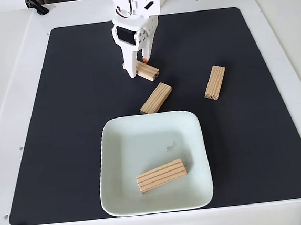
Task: Pick up the wooden block and place them on the plate.
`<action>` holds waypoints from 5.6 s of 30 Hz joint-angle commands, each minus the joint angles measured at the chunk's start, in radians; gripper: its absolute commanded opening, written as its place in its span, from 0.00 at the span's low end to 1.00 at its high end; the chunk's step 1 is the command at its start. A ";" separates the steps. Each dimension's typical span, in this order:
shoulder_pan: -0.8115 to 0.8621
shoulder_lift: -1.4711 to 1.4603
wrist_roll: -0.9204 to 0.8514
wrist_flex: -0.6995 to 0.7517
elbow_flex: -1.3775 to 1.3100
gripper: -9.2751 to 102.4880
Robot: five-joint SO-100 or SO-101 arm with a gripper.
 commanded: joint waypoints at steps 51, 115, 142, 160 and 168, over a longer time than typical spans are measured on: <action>0.002 -0.074 -0.008 0.006 -0.074 0.11; -0.040 -0.887 -0.689 -0.083 -1.713 0.08; -0.049 -1.029 -0.723 -0.184 -1.743 0.08; -0.051 -1.031 -0.723 -0.184 -1.738 0.13; -0.051 -1.031 -0.723 -0.183 -1.730 0.17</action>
